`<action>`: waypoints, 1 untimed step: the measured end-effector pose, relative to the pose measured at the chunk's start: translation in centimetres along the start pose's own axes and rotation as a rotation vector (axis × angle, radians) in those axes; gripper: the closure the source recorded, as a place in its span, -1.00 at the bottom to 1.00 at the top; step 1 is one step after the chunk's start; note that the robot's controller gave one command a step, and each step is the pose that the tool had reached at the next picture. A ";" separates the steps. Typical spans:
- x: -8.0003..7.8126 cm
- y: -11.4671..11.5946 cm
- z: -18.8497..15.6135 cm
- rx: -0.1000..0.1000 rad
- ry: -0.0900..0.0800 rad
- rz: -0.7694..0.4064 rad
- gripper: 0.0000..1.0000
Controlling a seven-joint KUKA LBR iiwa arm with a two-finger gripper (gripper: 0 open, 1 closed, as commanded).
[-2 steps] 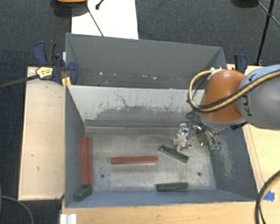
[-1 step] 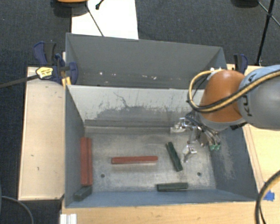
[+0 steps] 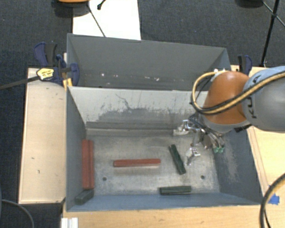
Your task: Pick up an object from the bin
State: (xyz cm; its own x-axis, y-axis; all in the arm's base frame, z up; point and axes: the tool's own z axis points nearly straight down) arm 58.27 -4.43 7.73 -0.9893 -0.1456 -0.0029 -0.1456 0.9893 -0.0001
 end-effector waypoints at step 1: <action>5.0 8.1 -0.2 -0.002 0.002 -0.357 1.00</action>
Offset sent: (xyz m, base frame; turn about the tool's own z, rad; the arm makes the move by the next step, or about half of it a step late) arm 0.0000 0.0000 0.0000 0.0000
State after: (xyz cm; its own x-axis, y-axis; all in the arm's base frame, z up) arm 52.09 2.89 7.89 -0.8759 -0.4825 -0.0011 -0.4825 0.8759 0.0007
